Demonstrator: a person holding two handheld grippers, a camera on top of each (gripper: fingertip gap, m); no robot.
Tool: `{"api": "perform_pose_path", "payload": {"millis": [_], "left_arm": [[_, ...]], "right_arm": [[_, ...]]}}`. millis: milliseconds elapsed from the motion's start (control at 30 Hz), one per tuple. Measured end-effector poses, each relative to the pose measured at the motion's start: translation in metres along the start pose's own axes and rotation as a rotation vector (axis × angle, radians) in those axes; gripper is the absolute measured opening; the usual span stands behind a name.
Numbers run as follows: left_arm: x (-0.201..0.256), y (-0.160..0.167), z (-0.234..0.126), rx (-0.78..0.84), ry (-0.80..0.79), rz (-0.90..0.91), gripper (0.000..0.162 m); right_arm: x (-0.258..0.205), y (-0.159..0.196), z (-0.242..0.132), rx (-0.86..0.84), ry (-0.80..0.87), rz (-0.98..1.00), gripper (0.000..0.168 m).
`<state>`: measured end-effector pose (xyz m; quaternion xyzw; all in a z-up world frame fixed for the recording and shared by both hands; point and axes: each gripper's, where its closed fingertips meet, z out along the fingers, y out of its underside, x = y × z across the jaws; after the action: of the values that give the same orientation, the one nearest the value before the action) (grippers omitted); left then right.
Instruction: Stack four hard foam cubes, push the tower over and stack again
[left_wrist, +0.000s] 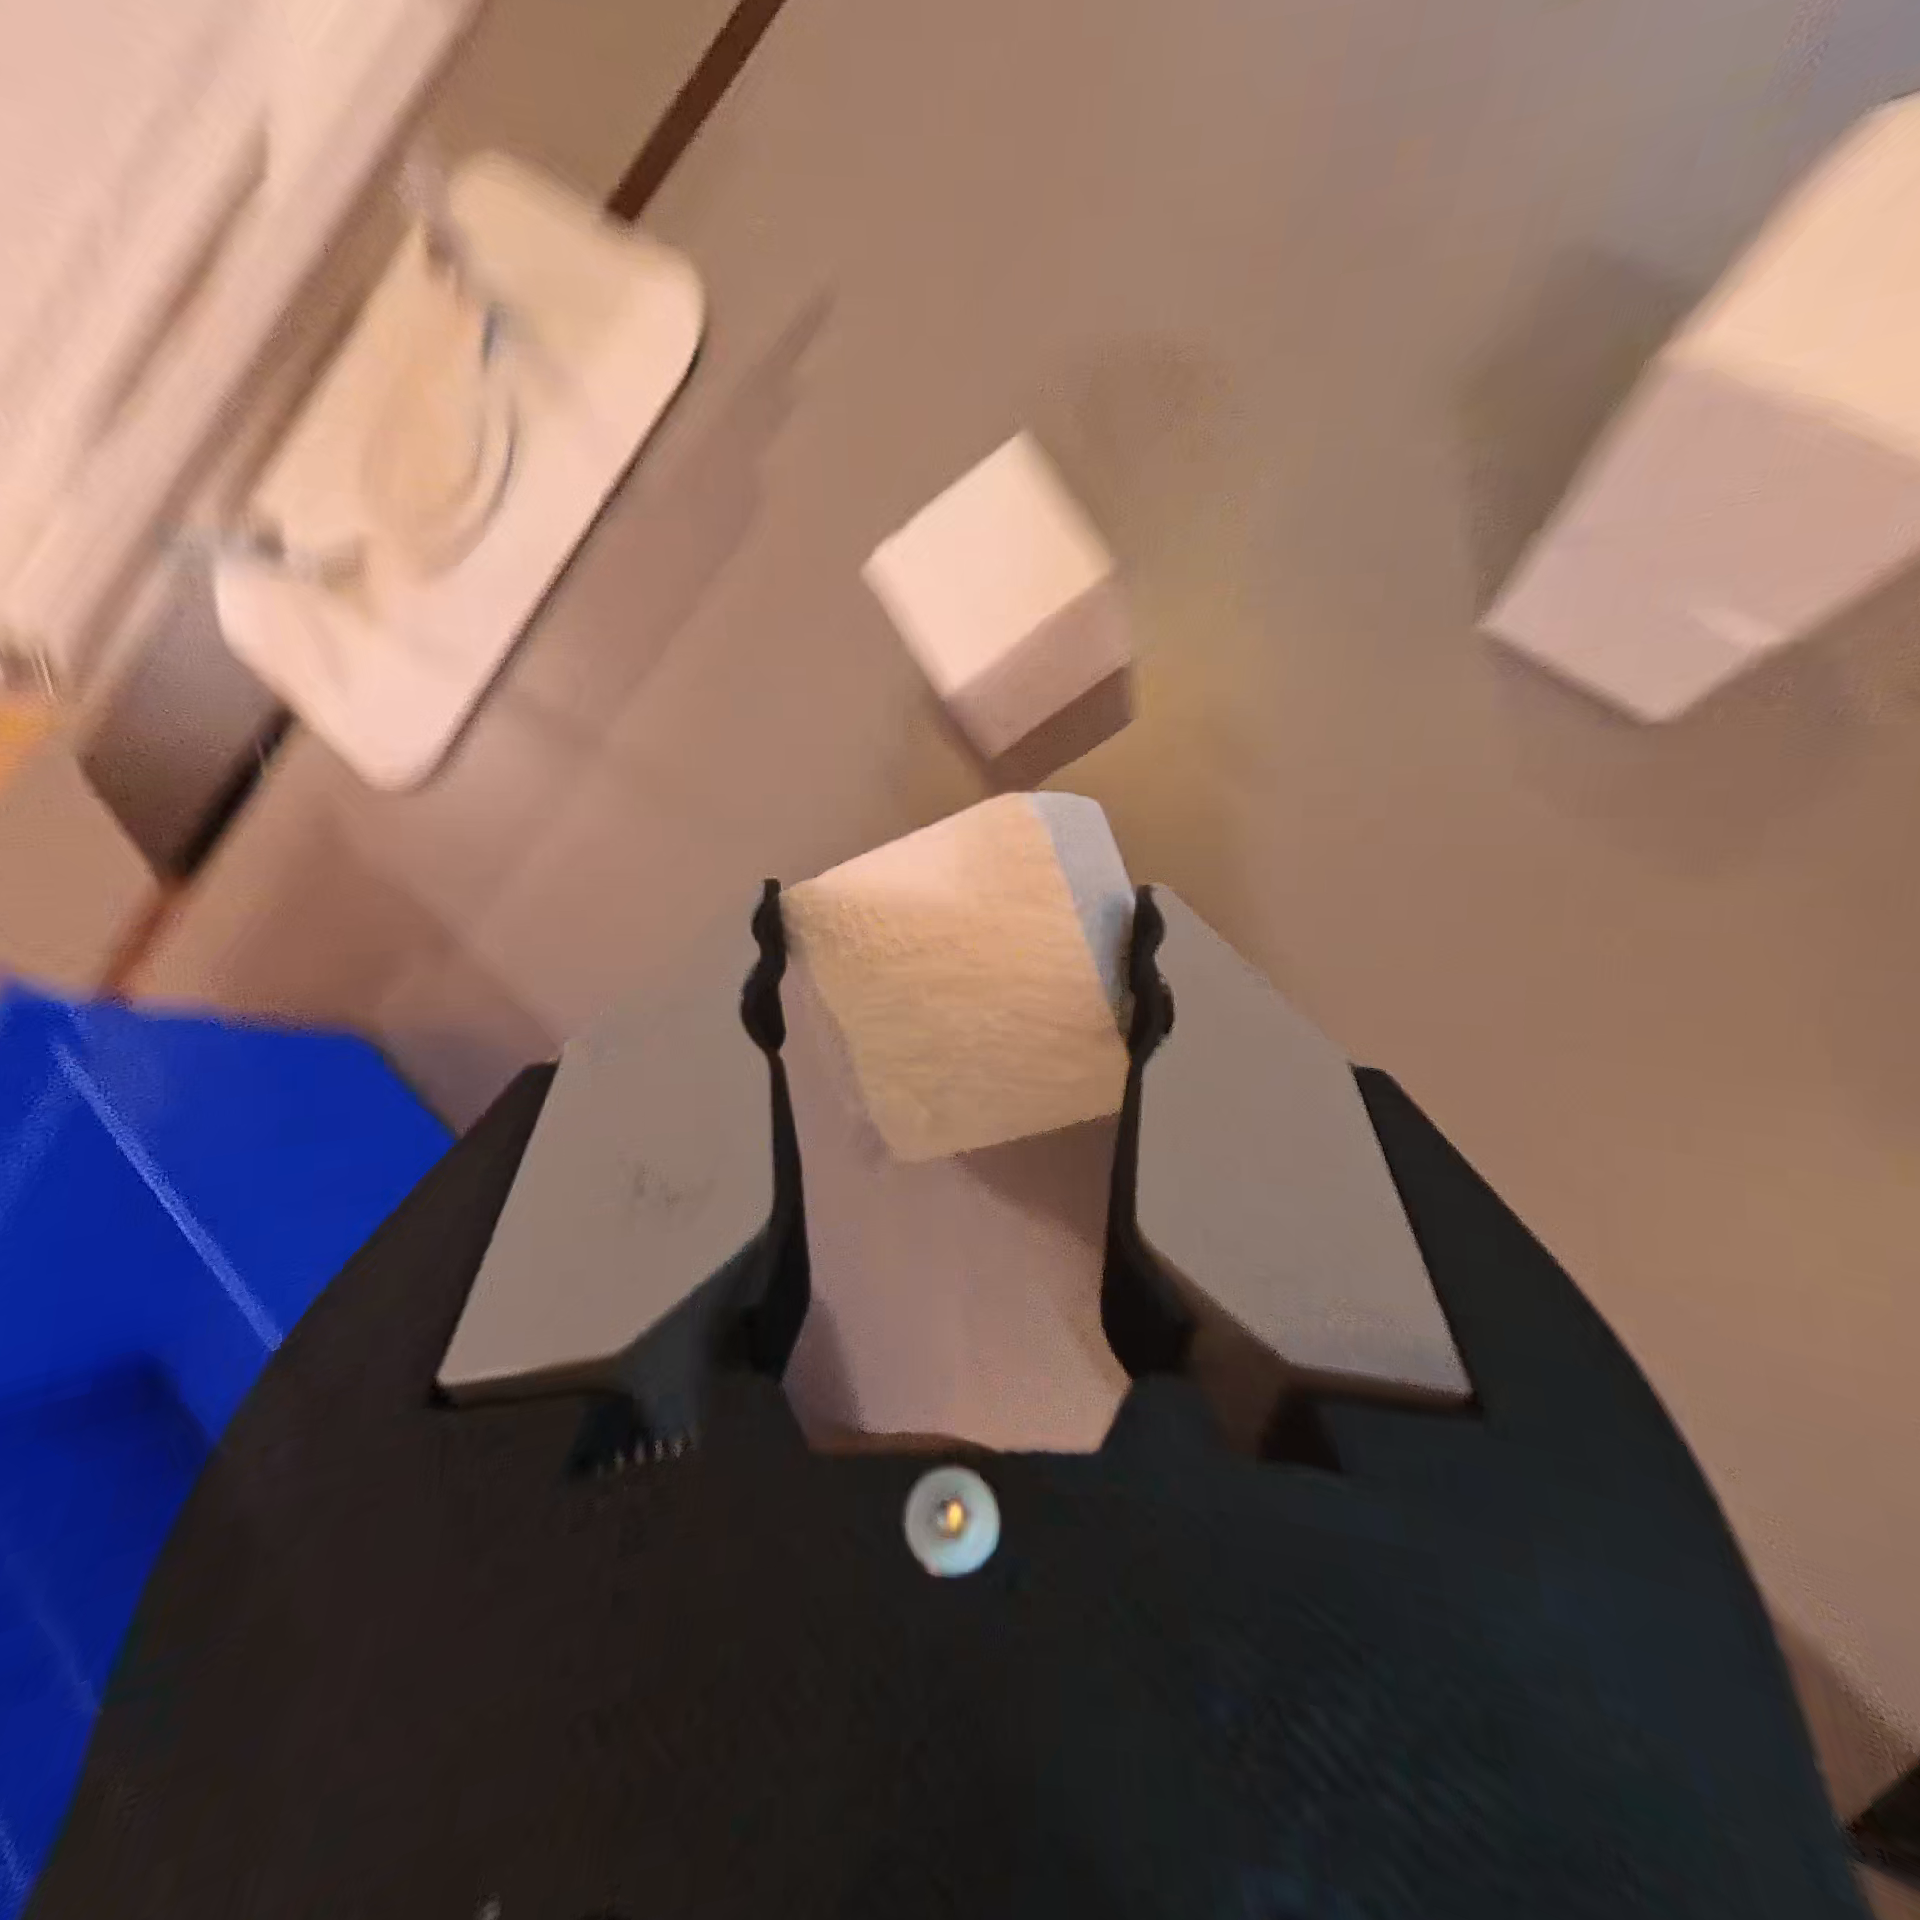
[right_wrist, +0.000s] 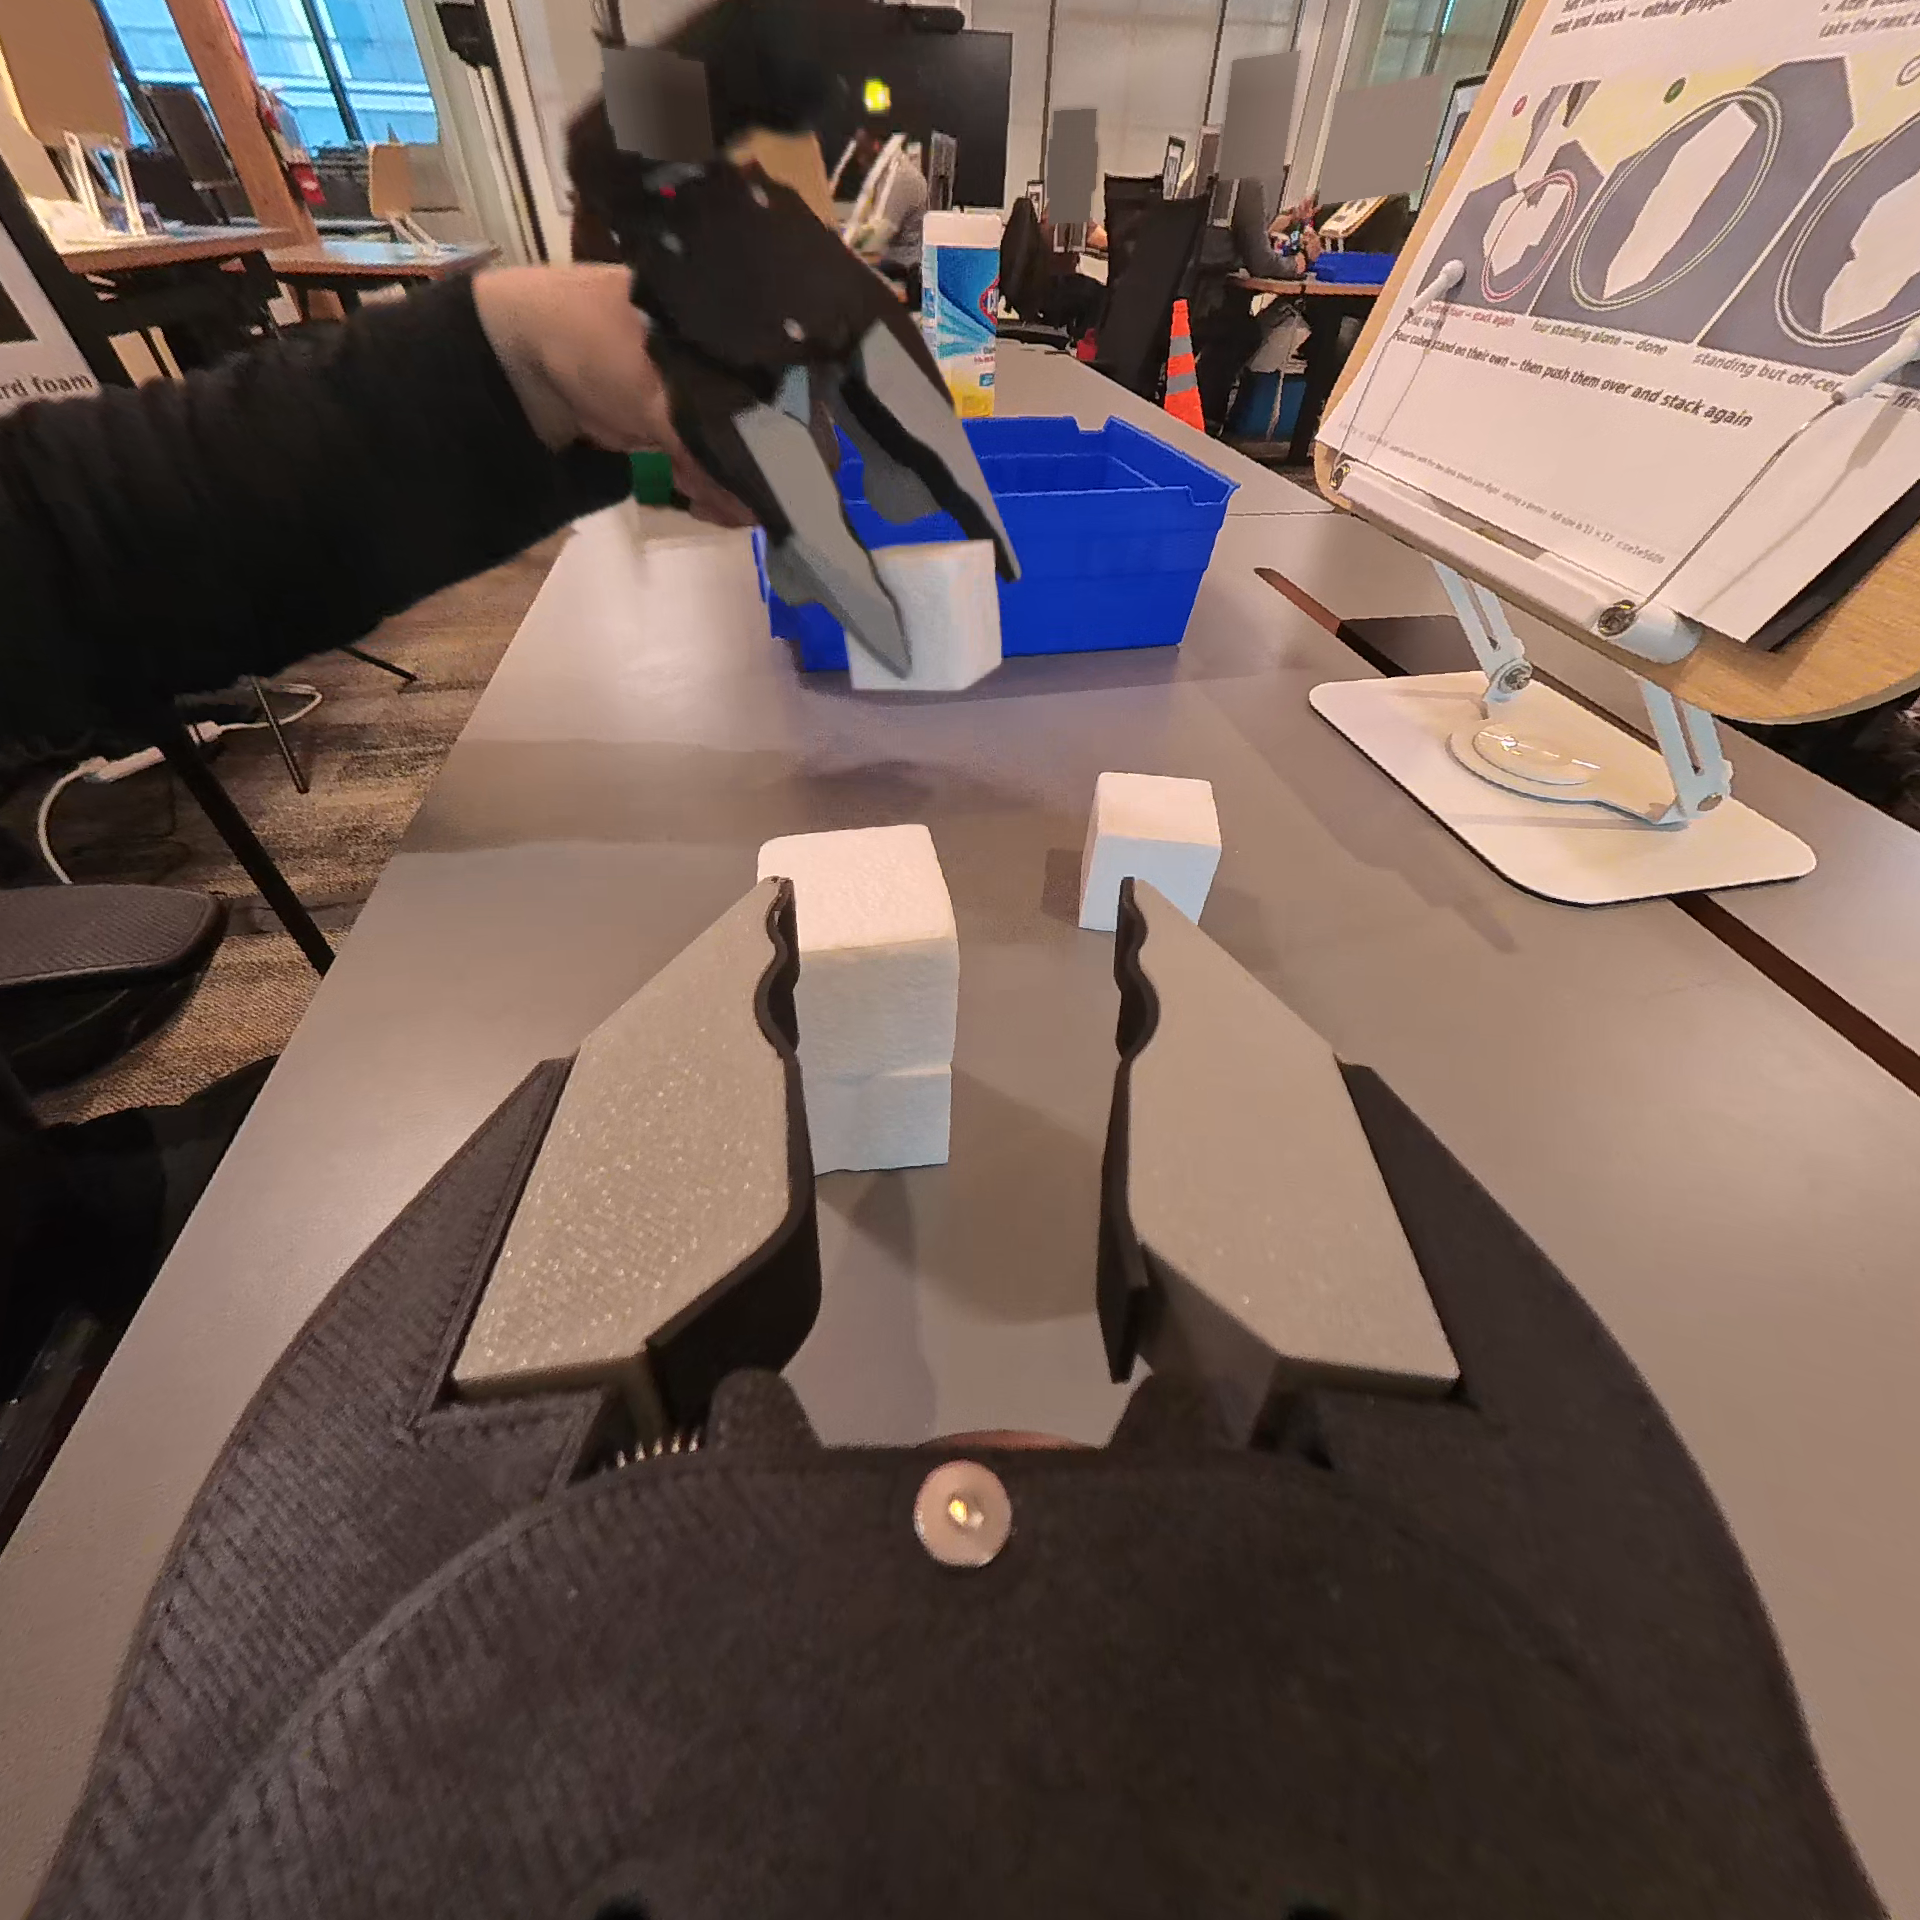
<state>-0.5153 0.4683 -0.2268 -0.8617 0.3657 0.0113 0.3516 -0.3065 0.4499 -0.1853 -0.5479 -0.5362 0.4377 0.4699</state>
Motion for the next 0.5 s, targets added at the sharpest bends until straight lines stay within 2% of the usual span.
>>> {"api": "perform_pose_path", "payload": {"millis": [133,233,333,500], "left_arm": [[0.054,-0.058,-0.025,0.080,0.039,0.323,0.066],[0.098,-0.089,-0.037,0.138,0.152,0.495,0.066],[0.126,-0.102,-0.037,0.140,0.267,0.587,0.066],[0.140,-0.113,-0.021,0.113,0.351,0.635,0.065]], "right_arm": [[0.002,0.000,-0.001,0.002,0.009,-0.002,0.059],[0.005,0.000,-0.004,0.010,0.017,0.005,0.059],[0.010,-0.002,-0.008,0.031,0.030,0.022,0.058],[0.016,-0.002,-0.012,0.048,0.039,0.043,0.057]]}}
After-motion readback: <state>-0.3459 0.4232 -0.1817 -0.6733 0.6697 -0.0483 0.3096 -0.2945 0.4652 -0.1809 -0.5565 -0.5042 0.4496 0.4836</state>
